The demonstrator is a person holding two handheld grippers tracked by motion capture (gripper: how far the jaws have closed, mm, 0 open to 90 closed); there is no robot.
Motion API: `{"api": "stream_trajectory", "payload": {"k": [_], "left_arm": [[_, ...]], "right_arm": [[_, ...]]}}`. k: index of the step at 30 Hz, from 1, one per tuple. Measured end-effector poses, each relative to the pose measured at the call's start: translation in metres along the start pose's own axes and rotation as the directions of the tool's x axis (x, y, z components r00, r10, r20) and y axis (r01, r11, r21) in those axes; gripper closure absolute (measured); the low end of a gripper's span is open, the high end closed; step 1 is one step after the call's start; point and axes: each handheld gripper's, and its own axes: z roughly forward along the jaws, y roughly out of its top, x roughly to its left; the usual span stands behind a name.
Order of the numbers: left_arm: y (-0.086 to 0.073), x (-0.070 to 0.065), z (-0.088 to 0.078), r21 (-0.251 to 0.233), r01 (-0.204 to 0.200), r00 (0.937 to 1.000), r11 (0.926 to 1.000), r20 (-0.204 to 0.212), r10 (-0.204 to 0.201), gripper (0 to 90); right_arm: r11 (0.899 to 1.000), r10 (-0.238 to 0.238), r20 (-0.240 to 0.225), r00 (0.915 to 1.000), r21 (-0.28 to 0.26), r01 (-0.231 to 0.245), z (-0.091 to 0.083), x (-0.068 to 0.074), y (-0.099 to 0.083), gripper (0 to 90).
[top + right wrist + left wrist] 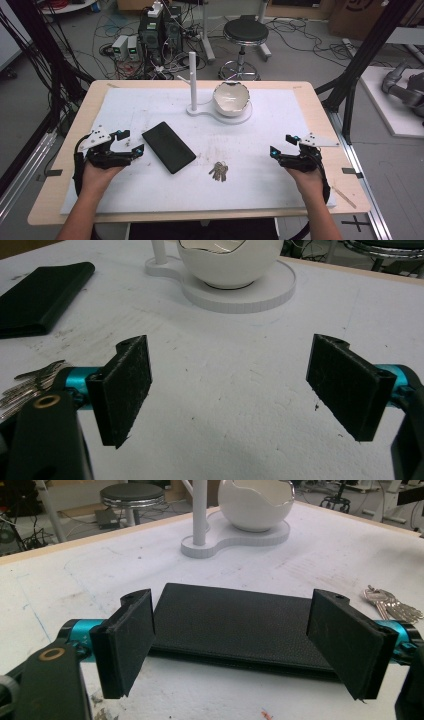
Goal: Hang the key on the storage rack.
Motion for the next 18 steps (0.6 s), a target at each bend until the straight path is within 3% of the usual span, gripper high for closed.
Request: {"api": "stream_trajectory", "payload": {"k": [7, 18], "left_arm": [[0.001, 0.0, 0.006, 0.0, -0.002, 1.0, 1.0, 0.002, 0.002, 19.3], [0.0, -0.002, 0.01, 0.007, -0.019, 0.9996, 0.9998, 0.022, 0.018, 19.4]], "right_arm": [[1.0, 0.017, -0.016, 0.9997, 0.005, -0.016, 0.001, -0.003, -0.002, 18.5], [1.0, -0.025, -0.074, 0.9969, -0.018, 0.024, -0.001, 0.004, -0.002, 18.5]]}}
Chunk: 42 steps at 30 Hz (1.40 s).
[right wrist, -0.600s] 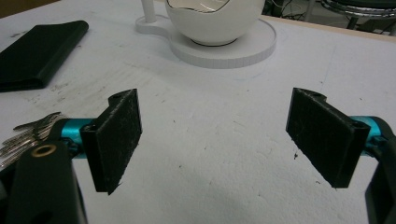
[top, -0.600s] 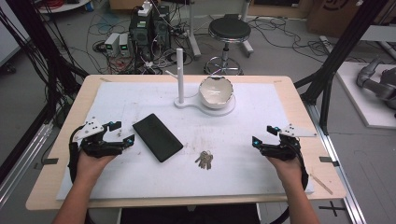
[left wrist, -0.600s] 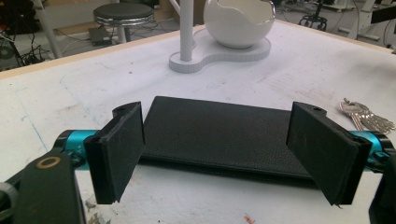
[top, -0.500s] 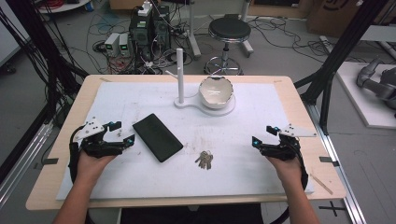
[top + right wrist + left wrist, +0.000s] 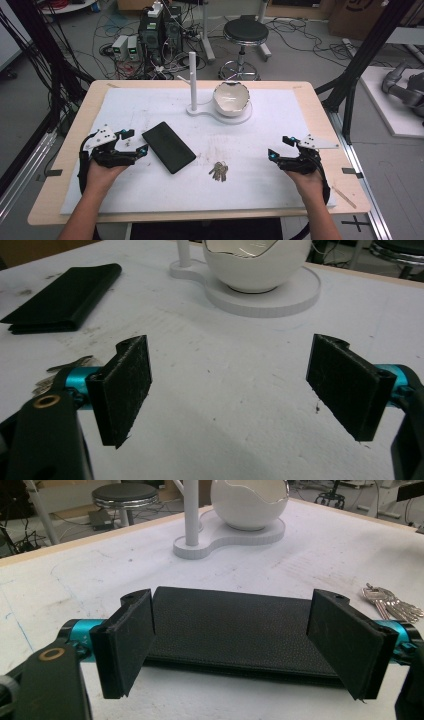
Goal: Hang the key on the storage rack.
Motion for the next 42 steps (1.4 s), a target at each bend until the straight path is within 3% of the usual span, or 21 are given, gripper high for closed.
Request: {"api": "stream_trajectory", "payload": {"k": [8, 17, 24, 26, 30, 35, 42], "left_arm": [[-0.001, 0.004, -0.003, -0.004, 0.005, 0.9999, 1.0, -0.012, -0.005, 19.4], [-0.003, 0.004, -0.005, 0.002, 0.014, 0.9998, 0.9999, -0.013, -0.014, 19.3], [-0.003, 0.003, -0.004, 0.007, 0.012, 0.9999, 0.9999, -0.008, -0.012, 19.4], [-0.004, 0.003, -0.004, 0.007, 0.013, 0.9999, 0.9999, -0.007, -0.013, 19.4], [-0.004, 0.003, -0.004, 0.009, 0.013, 0.9999, 0.9999, -0.009, -0.013, 19.4], [-0.004, 0.003, -0.005, 0.01, 0.013, 0.9999, 0.9999, -0.009, -0.013, 19.3], [-0.005, 0.003, -0.004, 0.016, 0.013, 0.9999, 0.9998, -0.01, -0.013, 19.3]], "right_arm": [[1.0, 0.001, -0.028, 0.9996, 0.024, -0.001, 0.008, 0.004, 0.0, 18.5], [0.998, -0.031, -0.063, 0.9975, 0.056, 0.034, 0.027, 0.012, 0.008, 18.7], [0.996, -0.045, -0.078, 0.9959, 0.079, 0.052, 0.038, 0.022, 0.013, 27.4], [0.995, -0.044, -0.09, 0.995, 0.083, 0.051, 0.04, 0.023, 0.013, 35.8], [0.995, -0.018, -0.102, 0.9947, 0.096, 0.028, 0.043, 0.025, 0.016, 43.4], [0.994, -0.014, -0.124, 0.9922, 0.108, 0.027, 0.048, 0.028, 0.018, 46.1], [0.984, -0.047, -0.204, 0.9777, 0.157, 0.08, 0.069, 0.041, 0.02, 48.0]]}}
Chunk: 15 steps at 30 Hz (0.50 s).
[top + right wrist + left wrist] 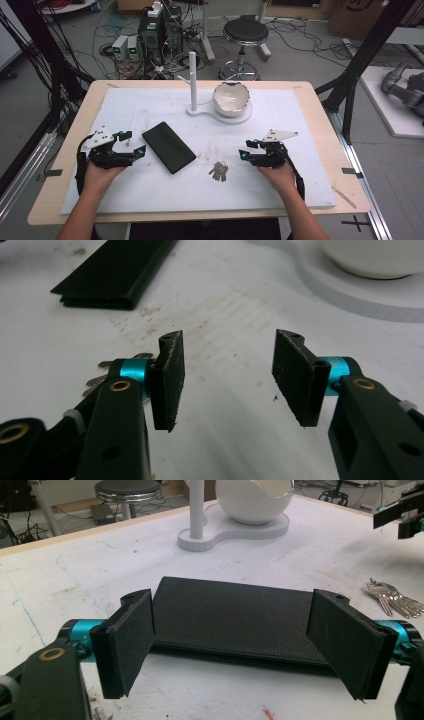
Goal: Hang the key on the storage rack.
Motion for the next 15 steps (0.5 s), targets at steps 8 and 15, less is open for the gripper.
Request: {"api": "stream_trajectory", "payload": {"k": [8, 15], "left_arm": [[-0.001, 0.001, -0.001, 0.005, 0.002, 1.0, 1.0, -0.004, -0.002, 19.3], [-0.002, 0.002, -0.002, 0.007, 0.007, 0.9999, 1.0, -0.008, -0.007, 19.3]], "right_arm": [[0.996, -0.037, -0.101, 0.9942, 0.08, 0.046, 0.03, 0.013, 0.005, 50.3], [0.987, -0.031, -0.141, 0.9895, 0.149, 0.052, 0.05, 0.02, 0.006, 57.0]]}}
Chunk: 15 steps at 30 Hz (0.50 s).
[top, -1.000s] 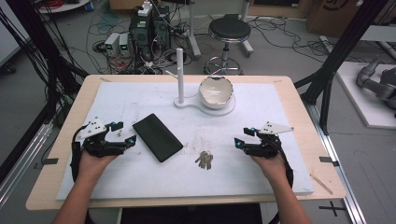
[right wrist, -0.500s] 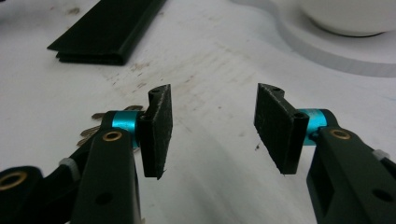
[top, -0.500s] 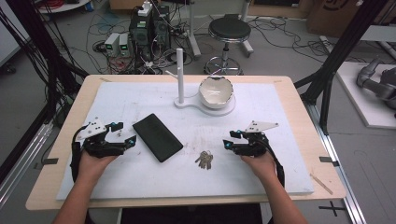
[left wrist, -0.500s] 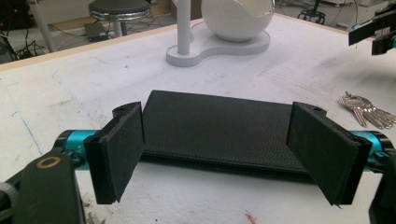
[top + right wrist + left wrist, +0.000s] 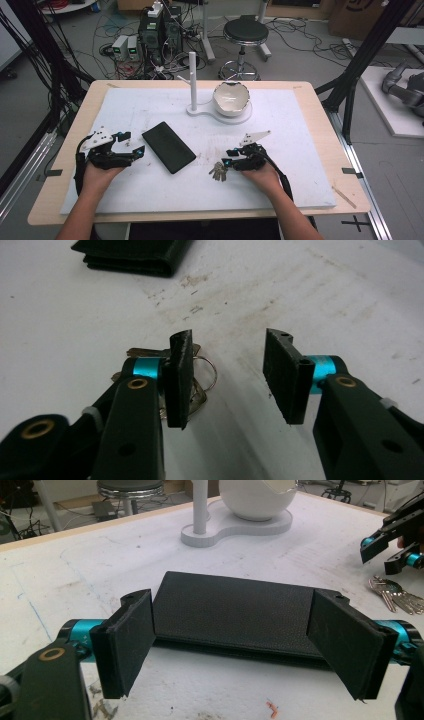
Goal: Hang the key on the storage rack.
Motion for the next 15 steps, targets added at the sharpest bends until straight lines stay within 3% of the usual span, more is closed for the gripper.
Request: {"api": "stream_trajectory", "payload": {"k": [9, 12, 14, 15], "left_arm": [[-0.001, 0.002, -0.003, -0.002, 0.005, 0.9999, 1.0, -0.01, -0.005, 19.4], [-0.001, 0.002, -0.003, -0.003, 0.004, 1.0, 1.0, -0.008, -0.004, 19.4], [0.0, 0.001, -0.003, -0.002, 0.003, 1.0, 1.0, -0.008, -0.003, 19.3], [0.0, 0.001, -0.003, -0.003, 0.002, 1.0, 1.0, -0.007, -0.002, 19.4]], "right_arm": [[0.999, -0.016, 0.001, 0.9999, 0.047, 0.016, 0.011, 0.004, 0.002, 69.6], [0.998, -0.036, 0.033, 0.9988, 0.057, 0.034, 0.012, 0.007, 0.002, 79.9], [0.997, -0.041, 0.023, 0.9989, 0.065, 0.04, 0.011, 0.008, 0.003, 89.0], [0.996, -0.054, 0.032, 0.998, 0.066, 0.052, 0.012, 0.01, 0.003, 89.4]]}}
